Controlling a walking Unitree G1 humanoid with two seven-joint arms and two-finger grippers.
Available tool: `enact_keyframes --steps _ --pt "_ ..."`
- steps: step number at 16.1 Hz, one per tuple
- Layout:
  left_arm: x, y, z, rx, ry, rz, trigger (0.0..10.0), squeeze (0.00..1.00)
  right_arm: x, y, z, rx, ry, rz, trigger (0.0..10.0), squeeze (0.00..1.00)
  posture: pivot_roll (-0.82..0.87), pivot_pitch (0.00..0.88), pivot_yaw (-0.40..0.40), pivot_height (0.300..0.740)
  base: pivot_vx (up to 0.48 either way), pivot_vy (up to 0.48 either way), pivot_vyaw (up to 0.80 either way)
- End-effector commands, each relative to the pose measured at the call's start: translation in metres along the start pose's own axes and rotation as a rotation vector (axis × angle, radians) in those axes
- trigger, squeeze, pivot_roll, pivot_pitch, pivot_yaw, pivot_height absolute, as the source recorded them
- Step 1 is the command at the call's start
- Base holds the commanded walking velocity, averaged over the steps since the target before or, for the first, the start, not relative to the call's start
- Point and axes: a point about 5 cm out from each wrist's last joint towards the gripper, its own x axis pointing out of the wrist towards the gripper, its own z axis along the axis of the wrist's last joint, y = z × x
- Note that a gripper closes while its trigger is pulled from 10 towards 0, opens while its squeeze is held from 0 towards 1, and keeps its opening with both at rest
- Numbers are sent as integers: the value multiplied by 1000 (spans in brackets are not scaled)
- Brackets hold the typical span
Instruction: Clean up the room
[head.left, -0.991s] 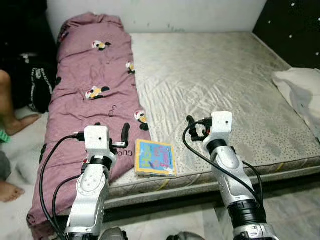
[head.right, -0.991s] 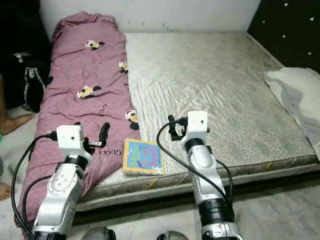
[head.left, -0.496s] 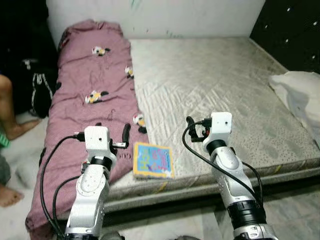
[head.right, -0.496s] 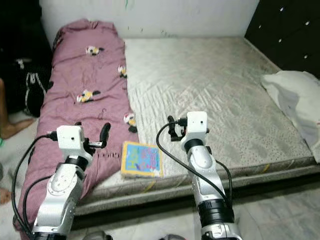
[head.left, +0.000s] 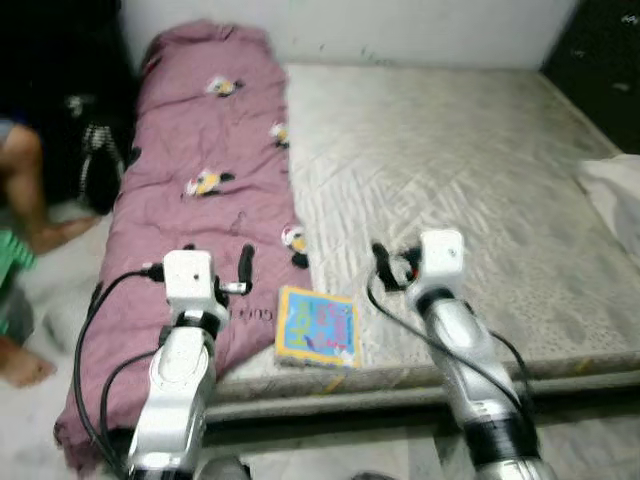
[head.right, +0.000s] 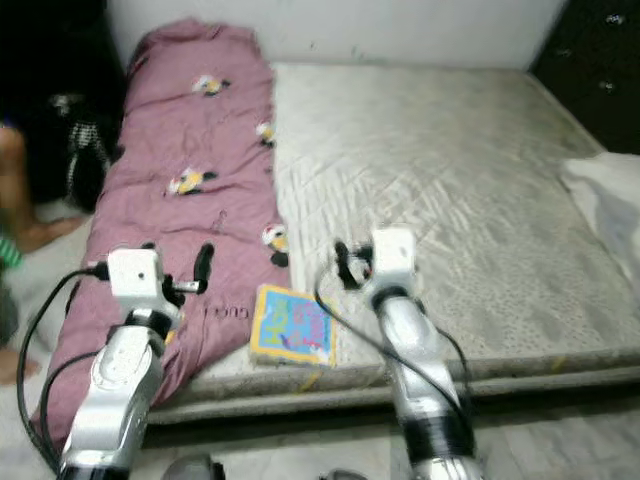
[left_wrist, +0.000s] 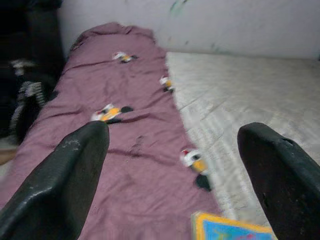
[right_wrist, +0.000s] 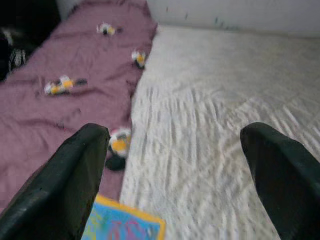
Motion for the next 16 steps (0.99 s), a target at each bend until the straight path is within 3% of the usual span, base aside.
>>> enact_keyframes --steps 1,5,9,16 --pt "-3 3 2 27 -14 7 10000 0 -4 -4 4 -13 -10 3 10000 0 -26 0 -81 740 0 0 0" --pt "-11 9 3 85 -12 8 10000 0 -20 -21 0 -56 21 -18 10000 0 -13 0 -92 740 0 0 0" --pt "-14 19 7 104 -16 18 10000 0 -25 -16 6 -61 12 -20 10000 0 -23 0 -77 740 0 0 0" --pt "-25 10 -3 80 28 -3 10000 0 -32 -15 6 -48 27 -7 10000 0 -39 0 -81 740 0 0 116"
